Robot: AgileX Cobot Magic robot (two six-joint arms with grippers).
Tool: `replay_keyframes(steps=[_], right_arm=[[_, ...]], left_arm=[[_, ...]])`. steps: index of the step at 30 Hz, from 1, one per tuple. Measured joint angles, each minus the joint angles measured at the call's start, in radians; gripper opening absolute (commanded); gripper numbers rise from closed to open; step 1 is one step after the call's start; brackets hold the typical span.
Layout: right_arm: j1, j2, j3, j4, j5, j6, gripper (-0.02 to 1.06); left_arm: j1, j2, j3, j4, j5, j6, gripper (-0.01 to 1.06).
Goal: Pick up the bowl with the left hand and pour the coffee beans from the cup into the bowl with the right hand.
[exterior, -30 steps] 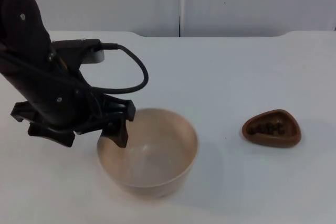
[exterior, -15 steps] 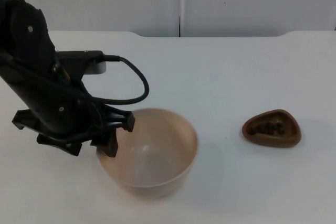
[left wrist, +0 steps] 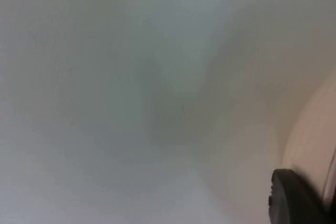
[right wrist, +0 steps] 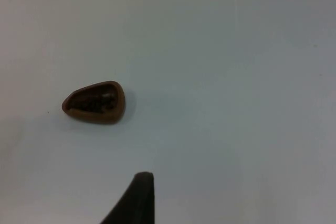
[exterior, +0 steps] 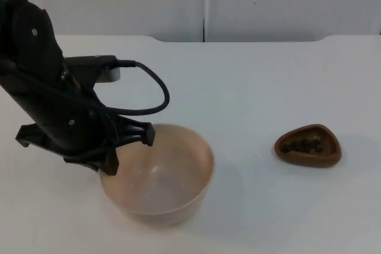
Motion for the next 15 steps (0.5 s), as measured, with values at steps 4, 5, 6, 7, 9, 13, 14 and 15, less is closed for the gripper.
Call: replay_keyframes(steps=[4, 5, 6, 7, 9, 13, 14, 15], right_arm=[[0.000, 0.000, 0.000, 0.000, 0.000, 0.000, 1.05], [0.000, 0.000, 0.000, 0.000, 0.000, 0.000, 1.05], [0.000, 0.000, 0.000, 0.000, 0.000, 0.000, 1.05], [0.000, 0.000, 0.000, 0.000, 0.000, 0.000, 1.05], [0.000, 0.000, 0.000, 0.000, 0.000, 0.000, 1.05], [0.000, 0.000, 0.000, -0.005, 0.000, 0.000, 1.05], [0.000, 0.000, 0.000, 0.000, 0.000, 0.000, 1.05], [0.000, 0.000, 0.000, 0.000, 0.000, 0.000, 1.05]], left_arm=[[0.000, -0.002, 0.000, -0.004, 0.000, 0.000, 0.00], [0.000, -0.002, 0.000, -0.004, 0.000, 0.000, 0.00], [0.000, -0.009, 0.000, -0.004, 0.000, 0.000, 0.00], [0.000, -0.019, 0.000, -0.004, 0.002, 0.000, 0.00], [0.000, -0.045, 0.000, -0.004, 0.004, 0.000, 0.00], [0.000, -0.085, 0.000, -0.012, 0.011, 0.000, 0.00], [0.000, -0.100, 0.000, -0.019, 0.017, 0.000, 0.00], [0.000, -0.100, 0.000, -0.019, 0.017, 0.000, 0.00]])
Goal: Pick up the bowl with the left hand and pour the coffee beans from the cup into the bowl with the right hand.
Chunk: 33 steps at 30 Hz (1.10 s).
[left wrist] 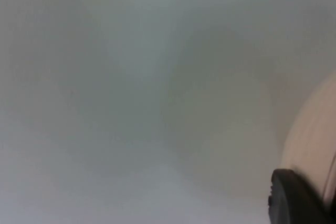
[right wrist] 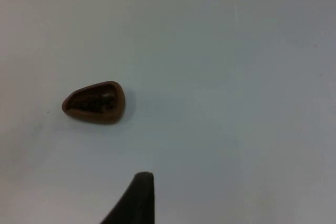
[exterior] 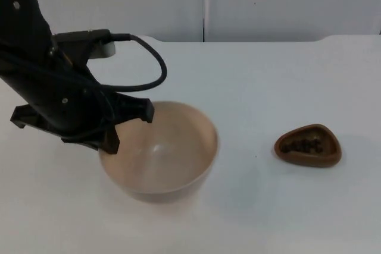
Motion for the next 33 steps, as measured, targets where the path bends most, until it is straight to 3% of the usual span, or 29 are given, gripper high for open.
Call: replay_keyframes(steps=[7, 19, 27, 33], right_arm=[[0.000, 0.000, 0.000, -0.005, 0.000, 0.000, 1.05], [0.000, 0.000, 0.000, -0.005, 0.000, 0.000, 1.05], [0.000, 0.000, 0.000, -0.005, 0.000, 0.000, 1.05], [0.000, 0.000, 0.000, -0.005, 0.000, 0.000, 1.05]], left_arm=[[0.000, -0.062, 0.000, -0.027, 0.024, 0.020, 0.00], [0.000, -0.066, -0.110, -0.029, 0.173, 0.051, 0.00], [0.000, -0.066, -0.202, 0.046, 0.276, 0.018, 0.00], [-0.002, -0.066, -0.208, 0.115, 0.295, -0.044, 0.00]])
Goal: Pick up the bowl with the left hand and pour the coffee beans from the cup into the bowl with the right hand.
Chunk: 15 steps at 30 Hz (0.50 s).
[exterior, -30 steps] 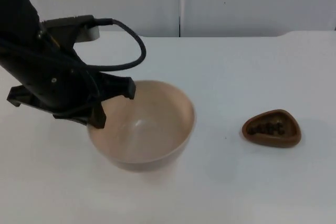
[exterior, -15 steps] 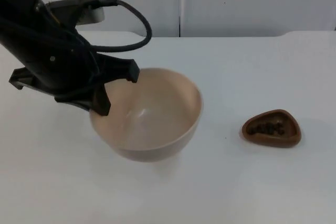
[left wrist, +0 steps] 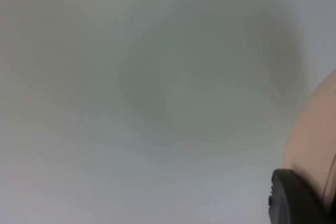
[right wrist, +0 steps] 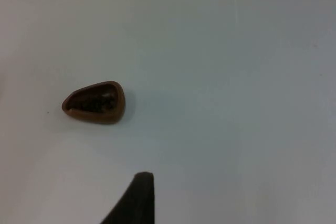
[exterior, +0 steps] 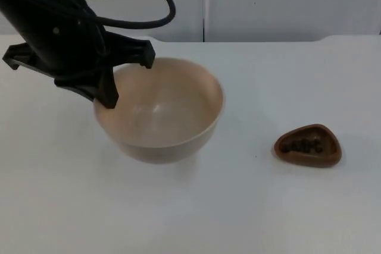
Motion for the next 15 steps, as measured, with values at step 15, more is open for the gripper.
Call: replay_keyframes(steps=[15], right_arm=[[0.000, 0.000, 0.000, 0.000, 0.000, 0.000, 1.05]], left_arm=[[-0.140, 0.000, 0.000, 0.301, -0.002, -0.262, 0.00]])
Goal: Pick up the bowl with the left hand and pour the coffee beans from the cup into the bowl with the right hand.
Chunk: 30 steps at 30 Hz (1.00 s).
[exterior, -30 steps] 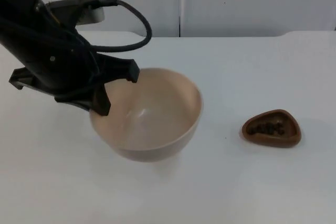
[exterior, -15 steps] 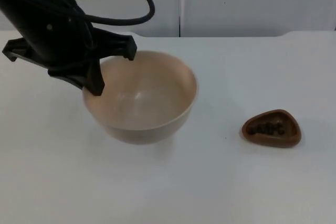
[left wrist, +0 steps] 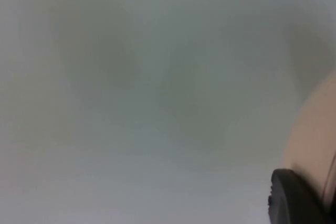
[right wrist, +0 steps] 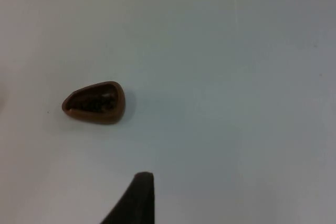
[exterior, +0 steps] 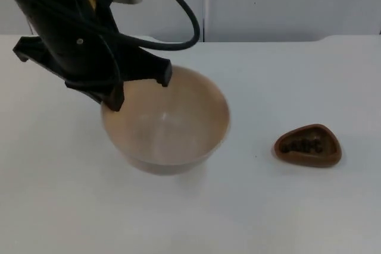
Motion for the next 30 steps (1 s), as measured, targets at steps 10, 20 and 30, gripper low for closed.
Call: replay_keyframes(steps=[10, 20, 30], right_arm=[[0.000, 0.000, 0.000, 0.000, 0.000, 0.000, 1.05], [0.000, 0.000, 0.000, 0.007, 0.000, 0.000, 1.05], [0.000, 0.000, 0.000, 0.016, -0.002, 0.000, 1.05]], left_arm=[[-0.013, 0.000, 0.000, 0.028, -0.034, -0.057, 0.00], [-0.013, 0.000, 0.000, -0.027, -0.053, -0.061, 0.00], [-0.013, 0.000, 0.000, -0.027, -0.060, -0.061, 0.00]])
